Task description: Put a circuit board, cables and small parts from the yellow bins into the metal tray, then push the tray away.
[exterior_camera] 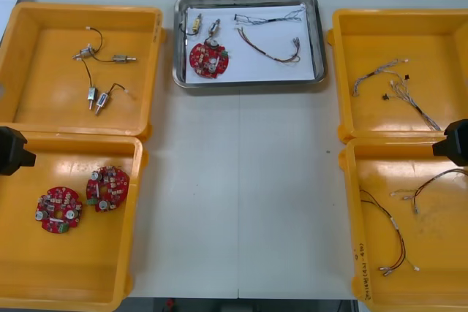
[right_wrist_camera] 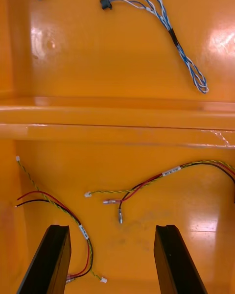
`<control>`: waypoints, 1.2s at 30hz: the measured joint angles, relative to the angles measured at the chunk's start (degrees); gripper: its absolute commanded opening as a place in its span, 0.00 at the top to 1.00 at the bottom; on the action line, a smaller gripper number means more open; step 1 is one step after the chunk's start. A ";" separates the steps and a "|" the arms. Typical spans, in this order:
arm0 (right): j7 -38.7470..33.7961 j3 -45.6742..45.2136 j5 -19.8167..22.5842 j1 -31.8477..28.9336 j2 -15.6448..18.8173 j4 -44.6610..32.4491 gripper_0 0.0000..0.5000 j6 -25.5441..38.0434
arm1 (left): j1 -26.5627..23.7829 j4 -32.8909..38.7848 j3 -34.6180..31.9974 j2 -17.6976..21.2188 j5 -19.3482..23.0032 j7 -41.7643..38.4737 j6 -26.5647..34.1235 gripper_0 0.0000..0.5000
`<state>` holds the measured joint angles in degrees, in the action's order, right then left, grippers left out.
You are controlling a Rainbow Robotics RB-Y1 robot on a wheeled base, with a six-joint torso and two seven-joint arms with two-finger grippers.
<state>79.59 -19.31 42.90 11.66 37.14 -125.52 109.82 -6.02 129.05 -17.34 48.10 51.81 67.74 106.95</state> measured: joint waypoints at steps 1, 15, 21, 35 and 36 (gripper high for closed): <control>0.00 -0.14 -0.14 -0.40 0.00 0.00 0.02 0.00 | 0.00 0.00 0.00 0.00 0.00 0.00 0.00 0.00; 0.00 -0.64 -1.86 -3.51 0.02 0.00 0.01 0.00 | 0.00 0.00 0.00 0.00 0.00 0.00 0.00 0.00; 0.00 -0.64 -1.86 -3.82 0.02 0.00 0.01 0.00 | 0.00 0.00 0.00 0.00 0.00 0.00 0.00 0.00; 0.00 -0.64 -1.75 -4.17 0.02 0.00 0.02 0.00 | 0.00 0.00 0.00 0.00 0.00 0.00 0.00 0.00; 0.00 -0.64 -1.75 -4.17 0.02 0.00 0.01 0.00 | 0.00 0.00 0.00 0.00 0.00 0.00 0.00 0.00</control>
<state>79.59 -19.94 41.16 7.49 37.16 -125.52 109.82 -6.02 129.05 -17.35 48.10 51.81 67.74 106.95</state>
